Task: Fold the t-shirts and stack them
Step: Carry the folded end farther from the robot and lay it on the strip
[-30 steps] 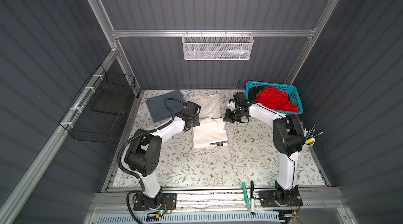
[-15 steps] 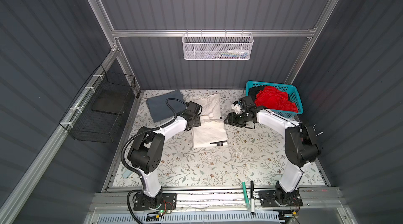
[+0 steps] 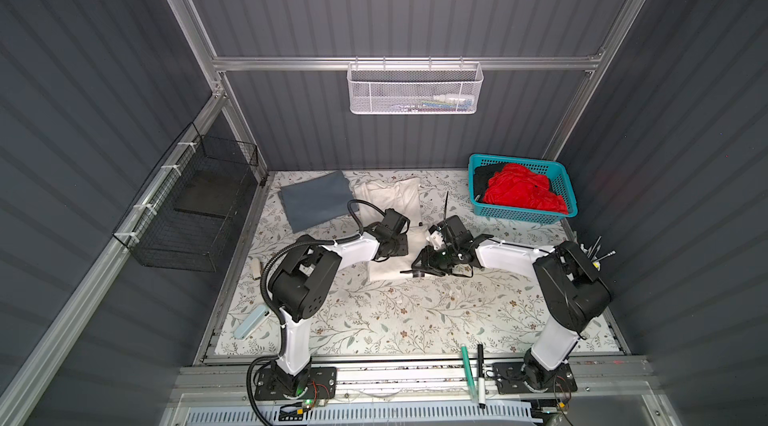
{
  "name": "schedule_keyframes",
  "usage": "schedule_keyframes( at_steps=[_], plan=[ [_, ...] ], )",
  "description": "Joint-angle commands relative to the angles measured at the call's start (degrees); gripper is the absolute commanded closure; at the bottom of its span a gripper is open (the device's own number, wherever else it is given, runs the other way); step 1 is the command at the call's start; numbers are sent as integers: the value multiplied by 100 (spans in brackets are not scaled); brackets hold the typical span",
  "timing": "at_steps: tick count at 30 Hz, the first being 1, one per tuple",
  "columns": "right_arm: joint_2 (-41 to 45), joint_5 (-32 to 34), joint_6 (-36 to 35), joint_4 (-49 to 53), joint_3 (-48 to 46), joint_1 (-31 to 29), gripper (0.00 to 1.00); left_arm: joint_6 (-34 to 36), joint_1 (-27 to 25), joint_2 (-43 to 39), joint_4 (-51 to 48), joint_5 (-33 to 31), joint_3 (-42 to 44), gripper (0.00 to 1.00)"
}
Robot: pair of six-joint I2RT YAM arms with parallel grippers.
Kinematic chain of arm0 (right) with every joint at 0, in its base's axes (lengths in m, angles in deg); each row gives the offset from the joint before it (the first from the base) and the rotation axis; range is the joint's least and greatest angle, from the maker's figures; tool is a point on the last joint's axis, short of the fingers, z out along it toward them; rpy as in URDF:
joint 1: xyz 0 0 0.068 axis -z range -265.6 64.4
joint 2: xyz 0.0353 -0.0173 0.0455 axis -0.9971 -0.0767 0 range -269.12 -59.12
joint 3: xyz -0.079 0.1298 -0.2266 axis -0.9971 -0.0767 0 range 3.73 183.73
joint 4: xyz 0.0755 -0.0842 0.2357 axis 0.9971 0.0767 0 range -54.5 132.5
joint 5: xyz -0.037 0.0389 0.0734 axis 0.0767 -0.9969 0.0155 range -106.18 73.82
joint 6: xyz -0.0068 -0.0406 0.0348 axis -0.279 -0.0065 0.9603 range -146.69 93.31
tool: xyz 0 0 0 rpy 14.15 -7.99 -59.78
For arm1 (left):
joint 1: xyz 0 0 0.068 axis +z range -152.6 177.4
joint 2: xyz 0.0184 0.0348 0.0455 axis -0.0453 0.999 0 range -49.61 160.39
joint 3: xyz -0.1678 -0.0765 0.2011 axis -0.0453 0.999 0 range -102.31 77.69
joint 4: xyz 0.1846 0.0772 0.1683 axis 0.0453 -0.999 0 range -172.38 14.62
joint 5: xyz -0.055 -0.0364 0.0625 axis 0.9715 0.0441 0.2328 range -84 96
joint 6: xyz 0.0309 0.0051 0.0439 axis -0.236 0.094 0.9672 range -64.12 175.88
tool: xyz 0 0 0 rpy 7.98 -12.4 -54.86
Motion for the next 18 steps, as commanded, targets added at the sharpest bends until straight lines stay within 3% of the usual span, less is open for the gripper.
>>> schedule_keyframes(
  at_steps=[1, 10, 18],
  plan=[
    [-107, 98, 248, -218, -203, 10, 60, -18, 60, 234, 88, -308, -262, 61],
    [-52, 54, 276, -143, -538, -2, 60, 142, 413, 831, 197, -758, -1241, 59],
    [-89, -43, 258, -152, -607, 0, 60, 1091, 1010, 1066, 181, -816, -2286, 58]
  ],
)
